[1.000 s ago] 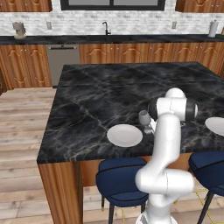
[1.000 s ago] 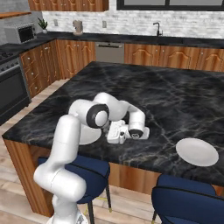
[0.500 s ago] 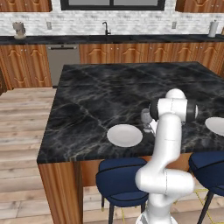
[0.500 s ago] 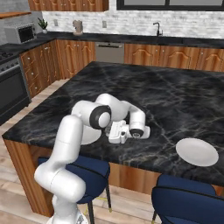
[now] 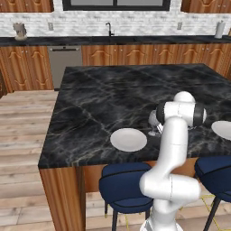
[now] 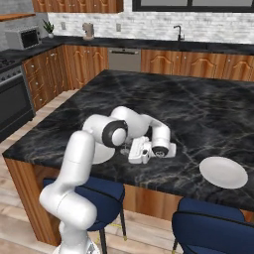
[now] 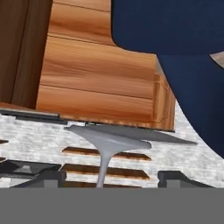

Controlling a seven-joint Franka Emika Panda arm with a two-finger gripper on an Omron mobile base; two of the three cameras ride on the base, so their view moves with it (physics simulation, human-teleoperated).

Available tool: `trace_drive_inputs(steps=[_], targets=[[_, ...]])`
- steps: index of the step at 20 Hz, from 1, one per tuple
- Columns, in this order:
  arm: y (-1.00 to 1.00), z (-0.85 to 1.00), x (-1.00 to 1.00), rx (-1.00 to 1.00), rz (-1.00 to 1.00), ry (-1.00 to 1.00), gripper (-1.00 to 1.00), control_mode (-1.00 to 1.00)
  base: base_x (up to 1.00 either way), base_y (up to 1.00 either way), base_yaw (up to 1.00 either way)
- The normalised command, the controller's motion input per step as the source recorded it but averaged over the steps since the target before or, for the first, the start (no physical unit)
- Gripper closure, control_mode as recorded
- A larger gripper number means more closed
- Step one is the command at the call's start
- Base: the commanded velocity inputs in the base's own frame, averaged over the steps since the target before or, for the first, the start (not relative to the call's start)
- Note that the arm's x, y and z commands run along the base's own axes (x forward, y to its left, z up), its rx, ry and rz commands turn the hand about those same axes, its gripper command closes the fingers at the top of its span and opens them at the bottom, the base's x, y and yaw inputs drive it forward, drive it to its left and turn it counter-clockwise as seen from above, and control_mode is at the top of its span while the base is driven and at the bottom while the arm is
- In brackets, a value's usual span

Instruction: Retrieve the wine glasses from the counter and place one next to each plate.

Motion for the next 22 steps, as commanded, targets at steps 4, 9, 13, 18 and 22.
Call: trace_drive_inputs(steps=[4,9,13,18,22], targets=[[-0.38,0.00,0.01,0.00,-0.14,0.06,-1.00,-1.00,0.00,0.00,0.00],[-0.43,0.40,-0.08,0.01,-0.13,0.00,-1.00,-1.00,0.00,0.00,0.00],[-0.08,1.00,-0.60,-0.09,-0.10,-0.08,-1.00,-1.00,0.00,0.00,0.00],[0.02,0.95,-0.79,-0.18,-0.11,-0.21,-1.00,-1.00,0.00,0.00,0.00],[0.33,0.64,-0.81,-0.30,-0.09,-0.29,-1.00,-1.00,0.00,0.00,0.00]])
